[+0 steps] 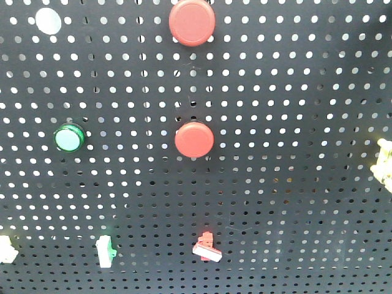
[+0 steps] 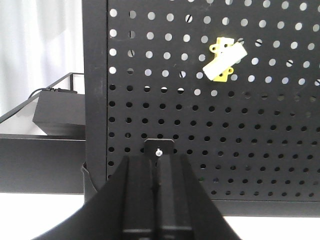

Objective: Rotate knob clockwise with right arm

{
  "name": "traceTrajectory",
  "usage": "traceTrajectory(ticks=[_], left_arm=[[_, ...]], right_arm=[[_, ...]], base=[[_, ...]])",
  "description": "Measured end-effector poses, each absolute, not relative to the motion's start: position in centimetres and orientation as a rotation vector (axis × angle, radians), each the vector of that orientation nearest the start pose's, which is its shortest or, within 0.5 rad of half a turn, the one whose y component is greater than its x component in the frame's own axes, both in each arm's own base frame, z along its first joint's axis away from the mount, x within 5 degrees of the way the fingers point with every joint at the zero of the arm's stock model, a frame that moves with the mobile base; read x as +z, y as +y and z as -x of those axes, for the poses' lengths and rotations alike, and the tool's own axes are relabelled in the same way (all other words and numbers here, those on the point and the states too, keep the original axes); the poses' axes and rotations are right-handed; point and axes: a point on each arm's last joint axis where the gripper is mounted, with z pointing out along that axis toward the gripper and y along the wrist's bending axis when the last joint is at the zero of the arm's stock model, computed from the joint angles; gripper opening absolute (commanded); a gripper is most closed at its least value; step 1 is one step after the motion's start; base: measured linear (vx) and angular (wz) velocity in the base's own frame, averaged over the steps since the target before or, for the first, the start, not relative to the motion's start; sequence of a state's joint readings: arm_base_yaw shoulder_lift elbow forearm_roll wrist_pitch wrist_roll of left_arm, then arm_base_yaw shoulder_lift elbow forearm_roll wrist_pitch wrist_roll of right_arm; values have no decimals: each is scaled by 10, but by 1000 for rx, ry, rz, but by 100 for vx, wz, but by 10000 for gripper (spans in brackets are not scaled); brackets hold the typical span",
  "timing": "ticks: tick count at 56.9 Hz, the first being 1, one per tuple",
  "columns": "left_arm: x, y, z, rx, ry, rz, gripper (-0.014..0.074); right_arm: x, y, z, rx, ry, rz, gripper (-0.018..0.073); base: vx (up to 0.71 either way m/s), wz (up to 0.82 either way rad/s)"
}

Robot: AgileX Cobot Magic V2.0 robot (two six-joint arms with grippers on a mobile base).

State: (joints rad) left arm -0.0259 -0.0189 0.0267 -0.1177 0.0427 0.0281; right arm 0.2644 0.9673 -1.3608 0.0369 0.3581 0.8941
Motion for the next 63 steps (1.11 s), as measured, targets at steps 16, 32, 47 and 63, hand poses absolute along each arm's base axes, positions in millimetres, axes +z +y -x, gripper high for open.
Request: traceTrajectory(ticks=[16, 32, 47, 63], left_arm=[[201, -2, -56, -96, 1534, 45, -6], [201, -2, -56, -96, 1534, 45, -6], [201, -2, -56, -96, 1534, 45, -6], [201, -2, -56, -96, 1534, 45, -6]], right_arm=[[524, 45, -168, 958, 1442, -488, 41], [524, 45, -168, 958, 1442, -488, 235], [523, 41, -153, 919, 1487, -488, 342], [506, 21, -102, 653, 1608, -386, 272]], base=[[0, 0], [0, 0], [0, 0], [0, 0]])
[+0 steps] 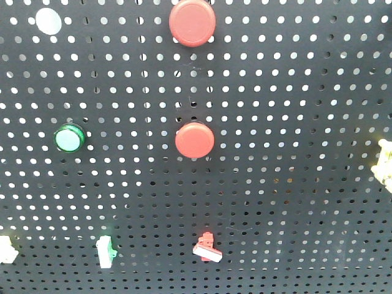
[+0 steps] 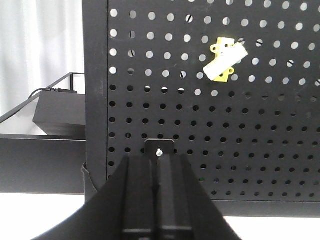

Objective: Rotate knob clockwise with right arm

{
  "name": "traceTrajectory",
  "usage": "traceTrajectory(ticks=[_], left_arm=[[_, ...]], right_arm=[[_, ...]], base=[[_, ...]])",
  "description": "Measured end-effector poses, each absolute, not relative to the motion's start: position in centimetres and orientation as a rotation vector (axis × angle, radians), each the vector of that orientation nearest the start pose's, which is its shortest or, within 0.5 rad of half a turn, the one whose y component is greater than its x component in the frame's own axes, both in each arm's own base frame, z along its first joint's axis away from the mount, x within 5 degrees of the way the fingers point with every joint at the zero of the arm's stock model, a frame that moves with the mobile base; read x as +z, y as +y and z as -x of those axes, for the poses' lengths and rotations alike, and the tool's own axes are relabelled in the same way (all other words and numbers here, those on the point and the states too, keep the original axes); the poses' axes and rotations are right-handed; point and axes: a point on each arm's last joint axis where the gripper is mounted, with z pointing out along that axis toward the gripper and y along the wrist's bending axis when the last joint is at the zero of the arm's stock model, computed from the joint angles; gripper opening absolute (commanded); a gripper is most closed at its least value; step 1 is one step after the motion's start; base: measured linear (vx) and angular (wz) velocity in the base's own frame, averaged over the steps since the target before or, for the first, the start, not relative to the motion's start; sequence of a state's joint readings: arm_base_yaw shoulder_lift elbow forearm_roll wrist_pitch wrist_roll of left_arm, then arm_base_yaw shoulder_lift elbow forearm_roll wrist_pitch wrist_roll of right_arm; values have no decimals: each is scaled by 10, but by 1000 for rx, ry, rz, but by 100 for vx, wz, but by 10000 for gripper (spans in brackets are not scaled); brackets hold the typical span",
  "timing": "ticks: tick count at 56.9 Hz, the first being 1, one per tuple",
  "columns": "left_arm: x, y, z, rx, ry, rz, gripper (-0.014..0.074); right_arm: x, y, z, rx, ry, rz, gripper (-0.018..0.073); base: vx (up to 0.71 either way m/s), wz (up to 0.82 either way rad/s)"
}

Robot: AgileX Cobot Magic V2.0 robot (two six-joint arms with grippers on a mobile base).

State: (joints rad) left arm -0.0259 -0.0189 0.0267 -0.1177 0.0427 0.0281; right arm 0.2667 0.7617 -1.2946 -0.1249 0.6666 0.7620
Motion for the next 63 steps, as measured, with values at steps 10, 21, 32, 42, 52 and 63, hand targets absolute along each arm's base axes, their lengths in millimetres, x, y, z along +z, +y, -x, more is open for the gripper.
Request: traceTrajectory(ticks=[10, 21, 32, 42, 52, 63], left_arm=[[201, -2, -56, -96, 1534, 45, -6], [201, -2, -56, -96, 1534, 45, -6], [201, -2, -56, -96, 1534, 45, -6], [201, -2, -56, -96, 1534, 45, -6], [201, -2, -56, -96, 1534, 45, -6], [201, -2, -56, -96, 1534, 45, -6]], right_arm=[[475, 10, -69, 449, 1642, -188, 41], [411, 5, -42, 271, 1692, 33, -13], [356, 8, -48, 187, 1571, 142, -12], [331, 15, -63, 179, 1426, 194, -12], [307, 18, -69, 183, 1427, 215, -12], [289, 19, -73, 179, 1476, 226, -12]], base=[[0, 0], [0, 0], [0, 0], [0, 0], [0, 0], [0, 0]])
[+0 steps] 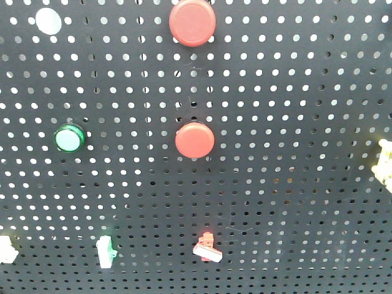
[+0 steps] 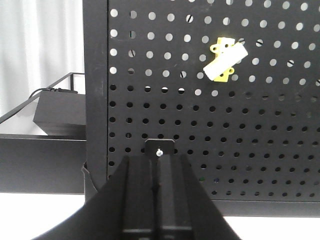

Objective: Rotate knob clockwise with right arm

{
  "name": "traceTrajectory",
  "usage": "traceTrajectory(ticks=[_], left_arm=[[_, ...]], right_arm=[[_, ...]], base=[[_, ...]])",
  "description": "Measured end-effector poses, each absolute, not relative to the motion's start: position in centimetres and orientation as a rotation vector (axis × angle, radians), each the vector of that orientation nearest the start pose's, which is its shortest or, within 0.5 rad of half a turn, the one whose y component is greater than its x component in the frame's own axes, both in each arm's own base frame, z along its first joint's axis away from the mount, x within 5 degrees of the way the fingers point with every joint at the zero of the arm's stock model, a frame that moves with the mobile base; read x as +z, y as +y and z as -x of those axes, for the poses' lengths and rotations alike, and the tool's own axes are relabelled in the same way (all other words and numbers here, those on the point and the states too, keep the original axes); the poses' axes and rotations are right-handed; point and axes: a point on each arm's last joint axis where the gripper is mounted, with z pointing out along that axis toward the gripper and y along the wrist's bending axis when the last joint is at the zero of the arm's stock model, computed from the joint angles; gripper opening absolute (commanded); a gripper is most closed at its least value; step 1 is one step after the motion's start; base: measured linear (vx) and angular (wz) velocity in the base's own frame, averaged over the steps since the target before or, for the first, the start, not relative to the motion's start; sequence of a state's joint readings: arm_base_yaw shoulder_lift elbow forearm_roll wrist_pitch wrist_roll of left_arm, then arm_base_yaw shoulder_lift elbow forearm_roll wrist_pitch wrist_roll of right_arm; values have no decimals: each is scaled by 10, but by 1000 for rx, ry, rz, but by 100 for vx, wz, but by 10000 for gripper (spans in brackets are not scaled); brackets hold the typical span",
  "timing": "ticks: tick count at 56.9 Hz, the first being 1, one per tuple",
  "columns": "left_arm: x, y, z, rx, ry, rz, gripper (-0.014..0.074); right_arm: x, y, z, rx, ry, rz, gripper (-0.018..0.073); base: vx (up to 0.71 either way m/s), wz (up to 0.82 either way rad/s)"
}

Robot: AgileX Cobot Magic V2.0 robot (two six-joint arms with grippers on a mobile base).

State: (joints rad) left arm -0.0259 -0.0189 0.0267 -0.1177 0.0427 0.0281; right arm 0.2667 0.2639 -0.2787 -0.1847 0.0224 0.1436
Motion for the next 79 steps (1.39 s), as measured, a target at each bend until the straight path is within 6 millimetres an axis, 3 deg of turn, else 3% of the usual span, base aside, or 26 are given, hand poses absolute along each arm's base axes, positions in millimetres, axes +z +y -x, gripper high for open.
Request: traceTrajectory(ticks=[11, 23, 28, 79], left_arm=[[201, -2, -56, -96, 1534, 45, -6], [201, -2, -56, -96, 1534, 45, -6], [201, -2, -56, -96, 1534, 45, -6], [201, -2, -56, -96, 1534, 45, -6]], right_arm=[[262, 16, -72, 140, 1515, 201, -11], [205, 3, -64, 55, 1593, 29, -9], [196, 1, -59, 41, 1601, 1, -9], [190, 0, -57, 37, 1644, -10, -9]], base=[[0, 0], [0, 0], [0, 0], [0, 0]])
